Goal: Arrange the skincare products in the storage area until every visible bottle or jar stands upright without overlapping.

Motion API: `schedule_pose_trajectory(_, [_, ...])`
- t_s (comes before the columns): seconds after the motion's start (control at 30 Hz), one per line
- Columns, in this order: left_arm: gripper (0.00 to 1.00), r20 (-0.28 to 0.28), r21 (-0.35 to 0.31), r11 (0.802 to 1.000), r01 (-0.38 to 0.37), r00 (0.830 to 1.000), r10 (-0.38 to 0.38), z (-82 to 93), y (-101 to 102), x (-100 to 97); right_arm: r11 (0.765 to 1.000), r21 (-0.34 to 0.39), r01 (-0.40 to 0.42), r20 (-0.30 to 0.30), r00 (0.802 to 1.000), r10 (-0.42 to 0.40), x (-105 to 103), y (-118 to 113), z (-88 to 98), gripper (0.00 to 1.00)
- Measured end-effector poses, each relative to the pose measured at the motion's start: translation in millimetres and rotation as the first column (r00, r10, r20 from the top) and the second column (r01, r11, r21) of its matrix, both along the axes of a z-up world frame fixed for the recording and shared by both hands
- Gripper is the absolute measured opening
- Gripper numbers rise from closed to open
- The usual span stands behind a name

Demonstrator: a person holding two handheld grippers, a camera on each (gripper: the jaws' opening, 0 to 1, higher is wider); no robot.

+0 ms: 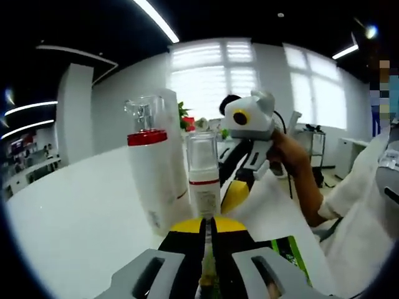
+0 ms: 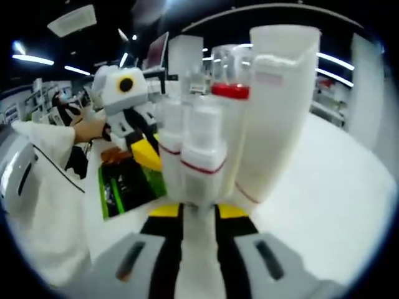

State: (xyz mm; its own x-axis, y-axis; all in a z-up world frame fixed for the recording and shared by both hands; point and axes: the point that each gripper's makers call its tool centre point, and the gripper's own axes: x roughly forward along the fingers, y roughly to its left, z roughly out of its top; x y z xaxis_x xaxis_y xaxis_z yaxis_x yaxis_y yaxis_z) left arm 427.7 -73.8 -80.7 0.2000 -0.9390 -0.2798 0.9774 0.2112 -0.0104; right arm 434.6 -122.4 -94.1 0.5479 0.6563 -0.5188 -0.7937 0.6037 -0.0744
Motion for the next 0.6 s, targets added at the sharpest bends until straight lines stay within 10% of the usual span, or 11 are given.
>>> schedule_pose_trajectory(0.6, [0.03,0.004,-0.004,0.999,-0.050,0.999,0.050,0.4,2.5,20.6,0.997,-0.076,0.024,0.045,0.999,-0.021,8.4,-2.0,-3.6,0.18])
